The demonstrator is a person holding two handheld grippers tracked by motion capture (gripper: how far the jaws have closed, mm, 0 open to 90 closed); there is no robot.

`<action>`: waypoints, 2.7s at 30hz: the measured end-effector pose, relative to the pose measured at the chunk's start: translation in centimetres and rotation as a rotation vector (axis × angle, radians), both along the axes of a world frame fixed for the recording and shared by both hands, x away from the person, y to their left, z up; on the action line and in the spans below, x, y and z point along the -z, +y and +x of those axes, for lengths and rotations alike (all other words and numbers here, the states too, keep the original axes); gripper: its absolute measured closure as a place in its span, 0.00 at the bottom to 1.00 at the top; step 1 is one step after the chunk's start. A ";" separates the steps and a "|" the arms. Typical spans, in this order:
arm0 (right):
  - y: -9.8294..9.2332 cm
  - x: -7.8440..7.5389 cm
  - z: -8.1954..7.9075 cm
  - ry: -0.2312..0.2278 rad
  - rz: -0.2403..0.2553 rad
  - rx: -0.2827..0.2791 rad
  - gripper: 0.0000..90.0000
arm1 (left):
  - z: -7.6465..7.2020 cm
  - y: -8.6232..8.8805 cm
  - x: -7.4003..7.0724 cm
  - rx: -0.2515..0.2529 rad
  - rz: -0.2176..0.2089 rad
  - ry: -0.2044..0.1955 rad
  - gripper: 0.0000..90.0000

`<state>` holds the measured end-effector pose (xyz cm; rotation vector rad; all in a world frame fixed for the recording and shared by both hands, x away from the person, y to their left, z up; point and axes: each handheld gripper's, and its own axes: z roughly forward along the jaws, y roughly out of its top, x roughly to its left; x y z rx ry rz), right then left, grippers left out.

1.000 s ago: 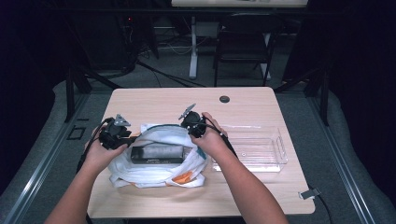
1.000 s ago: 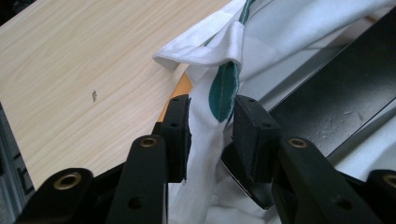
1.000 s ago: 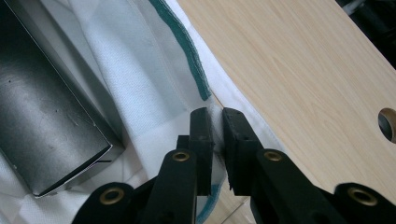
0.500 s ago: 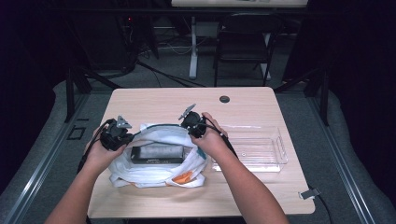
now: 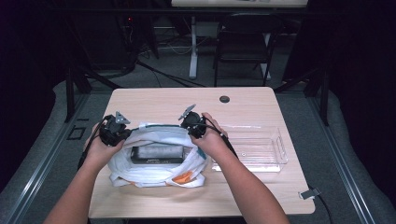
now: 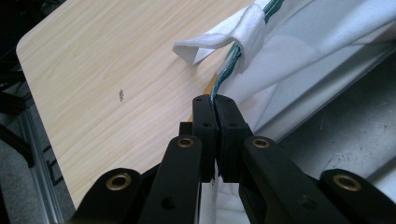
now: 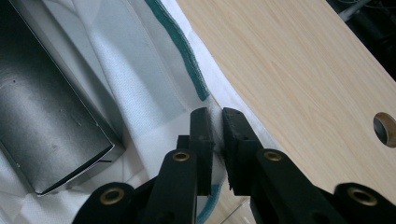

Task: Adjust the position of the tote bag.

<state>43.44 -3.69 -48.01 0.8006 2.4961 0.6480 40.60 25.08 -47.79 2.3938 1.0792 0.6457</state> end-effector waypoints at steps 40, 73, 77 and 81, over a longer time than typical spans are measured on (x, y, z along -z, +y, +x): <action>0.7 2.1 1.4 0.032 -0.038 0.031 0.92 | 3.2 0.0 2.9 -0.067 -0.002 0.058 0.98; 1.0 3.4 1.7 0.049 -0.058 0.039 0.92 | 3.1 -0.3 4.7 -0.087 0.006 0.081 0.98; 1.0 3.4 1.7 0.056 -0.069 0.035 0.92 | 3.1 -0.3 4.8 -0.086 0.004 0.080 0.98; 1.0 3.5 1.7 0.052 -0.068 0.035 0.92 | 3.1 -0.3 4.8 -0.088 0.008 0.080 0.98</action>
